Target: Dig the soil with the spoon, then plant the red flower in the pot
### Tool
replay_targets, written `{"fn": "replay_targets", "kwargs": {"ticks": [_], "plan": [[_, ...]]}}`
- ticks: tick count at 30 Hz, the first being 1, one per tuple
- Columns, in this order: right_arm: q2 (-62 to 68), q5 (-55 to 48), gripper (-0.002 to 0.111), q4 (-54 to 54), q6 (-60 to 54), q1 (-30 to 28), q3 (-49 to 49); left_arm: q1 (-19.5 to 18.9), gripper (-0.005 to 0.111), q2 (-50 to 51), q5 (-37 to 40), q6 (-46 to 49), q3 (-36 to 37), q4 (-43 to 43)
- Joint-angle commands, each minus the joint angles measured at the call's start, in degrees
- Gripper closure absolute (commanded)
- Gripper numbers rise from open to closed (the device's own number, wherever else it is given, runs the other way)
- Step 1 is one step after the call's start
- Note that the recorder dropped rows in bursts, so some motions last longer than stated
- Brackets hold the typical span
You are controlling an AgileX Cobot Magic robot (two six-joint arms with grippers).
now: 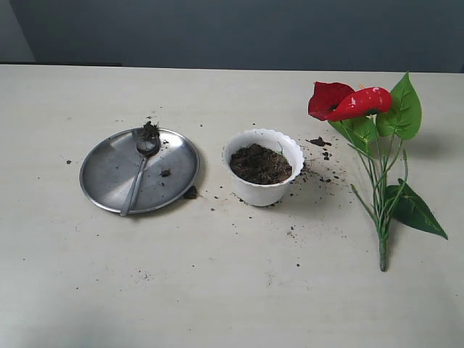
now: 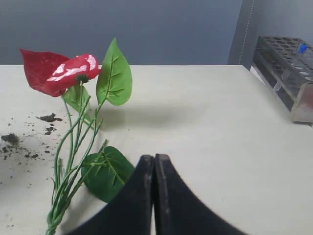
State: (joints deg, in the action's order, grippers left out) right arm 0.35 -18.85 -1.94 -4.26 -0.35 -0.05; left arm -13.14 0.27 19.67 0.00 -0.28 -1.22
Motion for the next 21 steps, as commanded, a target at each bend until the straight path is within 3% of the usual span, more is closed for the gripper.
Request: {"fn": "replay_targets", "kwargs": {"ticks": [1, 21], "plan": [[-0.4, 0.3, 0.109, 0.4, -0.1, -0.2, 0.0, 0.2, 0.106, -0.3, -0.5, 0.0, 0.3, 0.0], [-0.4, 2.3, 0.109, -0.4, 0.1, -0.2, 0.0, 0.2, 0.106, -0.3, -0.5, 0.0, 0.3, 0.0]]}}
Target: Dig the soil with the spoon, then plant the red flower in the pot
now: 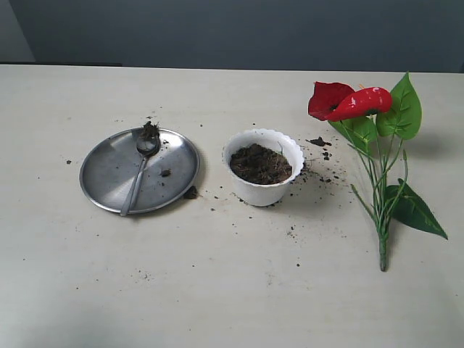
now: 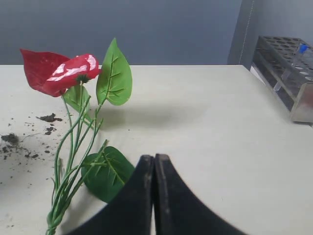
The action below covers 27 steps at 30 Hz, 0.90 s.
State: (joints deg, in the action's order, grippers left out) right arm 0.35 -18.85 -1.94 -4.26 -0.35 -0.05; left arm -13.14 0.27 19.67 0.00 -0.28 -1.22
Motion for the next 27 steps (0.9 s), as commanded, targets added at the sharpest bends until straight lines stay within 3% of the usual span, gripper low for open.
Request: {"fn": "replay_targets", "kwargs": {"ticks": [1, 4, 9, 16, 27], "plan": [[-0.4, 3.6, 0.109, -1.8, 0.1, -0.2, 0.0, 0.2, 0.106, -0.3, -0.5, 0.0, 0.3, 0.0], [-0.4, 9.6, 0.109, -7.6, 0.1, -0.2, 0.0, 0.2, 0.106, -0.3, -0.5, 0.0, 0.3, 0.0], [-0.4, 16.7, 0.109, -26.7, 0.1, -0.2, 0.0, 0.2, 0.106, -0.3, -0.5, 0.0, 0.3, 0.0], [-0.4, 23.8, 0.109, -33.3, 0.0, -0.2, 0.0, 0.2, 0.106, -0.3, -0.5, 0.0, 0.3, 0.0], [-0.4, 34.8, 0.109, -35.0, 0.1, -0.2, 0.0, 0.2, 0.106, -0.3, -0.5, 0.0, 0.3, 0.0]]}}
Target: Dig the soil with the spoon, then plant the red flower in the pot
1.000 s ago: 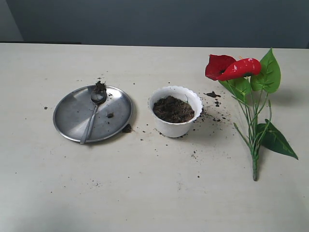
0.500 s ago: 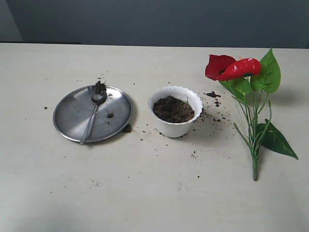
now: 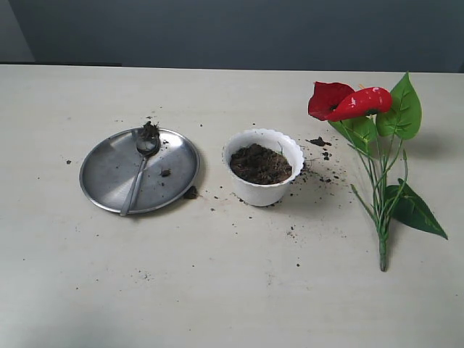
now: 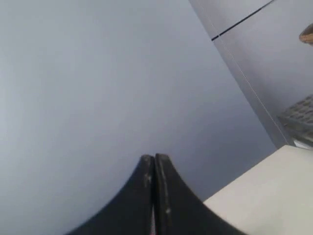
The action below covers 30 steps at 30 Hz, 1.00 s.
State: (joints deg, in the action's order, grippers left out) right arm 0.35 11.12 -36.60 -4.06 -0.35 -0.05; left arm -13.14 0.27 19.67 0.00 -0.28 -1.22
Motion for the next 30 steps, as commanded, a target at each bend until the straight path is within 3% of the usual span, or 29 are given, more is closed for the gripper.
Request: {"fn": "replay_targets", "kwargs": {"ticks": [1, 7, 13, 18, 21, 23, 27, 30], "plan": [[-0.4, 6.2, 0.109, -0.4, -0.1, -0.2, 0.0, 0.2, 0.106, -0.3, -0.5, 0.0, 0.3, 0.0], [-0.4, 17.2, 0.109, 0.3, 0.2, -0.2, 0.0, 0.2, 0.106, -0.3, -0.5, 0.0, 0.3, 0.0], [-0.4, 22.1, 0.109, 0.6, 15.9, -0.2, -0.5, 0.2, 0.106, -0.3, -0.5, 0.0, 0.3, 0.0], [1.1, 21.3, 0.109, 6.2, 12.6, -0.2, -11.1, 0.2, 0.106, -0.3, -0.5, 0.0, 0.3, 0.0], [12.5, 7.1, 0.109, 8.7, 9.6, -0.2, -23.9, 0.2, 0.106, -0.3, -0.5, 0.0, 0.3, 0.0], [27.7, -11.8, 0.109, 18.8, 9.6, -0.2, -40.1, 0.2, 0.106, -0.3, -0.5, 0.0, 0.3, 0.0], [45.0, -36.7, 0.109, 28.1, 7.8, -0.2, -59.9, 0.2, 0.106, -0.3, -0.5, 0.0, 0.3, 0.0], [59.2, -50.1, 0.109, 21.7, -3.1, -0.2, -74.1, 0.2, 0.106, -0.3, -0.5, 0.0, 0.3, 0.0]]}}
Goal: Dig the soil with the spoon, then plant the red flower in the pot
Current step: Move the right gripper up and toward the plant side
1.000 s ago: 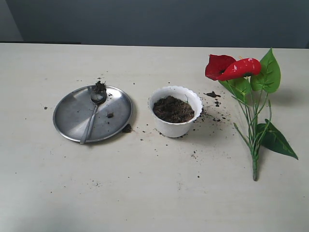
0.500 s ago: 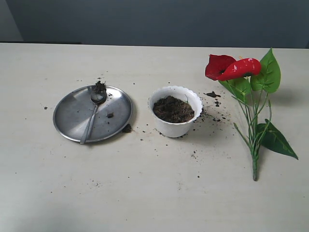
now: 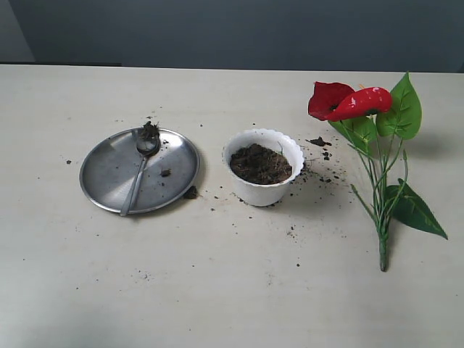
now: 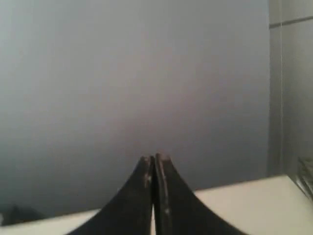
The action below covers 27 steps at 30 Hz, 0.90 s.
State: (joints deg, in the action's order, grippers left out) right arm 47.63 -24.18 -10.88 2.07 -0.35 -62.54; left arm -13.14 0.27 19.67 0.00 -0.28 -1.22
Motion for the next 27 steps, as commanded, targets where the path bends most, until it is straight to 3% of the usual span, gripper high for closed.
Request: {"fn": "replay_targets", "kwargs": {"ticks": [1, 5, 13, 15, 17, 20, 21, 27], "plan": [[15.3, -16.1, 0.109, -10.0, -11.9, -0.2, -14.0, 0.2, 0.106, -0.3, -0.5, 0.0, 0.3, 0.0], [20.1, -16.0, 0.109, -20.1, -17.7, -0.2, -14.5, 0.2, 0.106, -0.3, -0.5, 0.0, 0.3, 0.0], [30.5, -27.4, 0.108, -11.5, -18.7, -0.2, -14.5, 0.2, 0.106, -0.3, -0.5, 0.0, 0.3, 0.0], [33.9, -30.3, 0.097, -12.9, -18.7, -0.2, -14.5, 0.2, 0.106, -0.3, -0.5, 0.0, 0.3, 0.0], [36.1, -29.9, 0.078, -14.7, -18.7, -0.2, -14.5, 0.2, 0.106, -0.3, -0.5, 0.0, 0.3, 0.0], [40.4, -30.1, 0.039, -16.0, -18.7, -0.2, -14.5, 0.2, 0.106, -0.3, -0.5, 0.0, 0.3, 0.0], [42.1, -30.1, 0.031, -17.9, -18.7, -0.2, -14.5, 0.2, 0.106, -0.3, -0.5, 0.0, 0.3, 0.0], [45.9, -27.7, 0.031, -24.5, -18.7, -0.2, -14.5, 0.2, 0.106, -0.3, -0.5, 0.0, 0.3, 0.0]]}}
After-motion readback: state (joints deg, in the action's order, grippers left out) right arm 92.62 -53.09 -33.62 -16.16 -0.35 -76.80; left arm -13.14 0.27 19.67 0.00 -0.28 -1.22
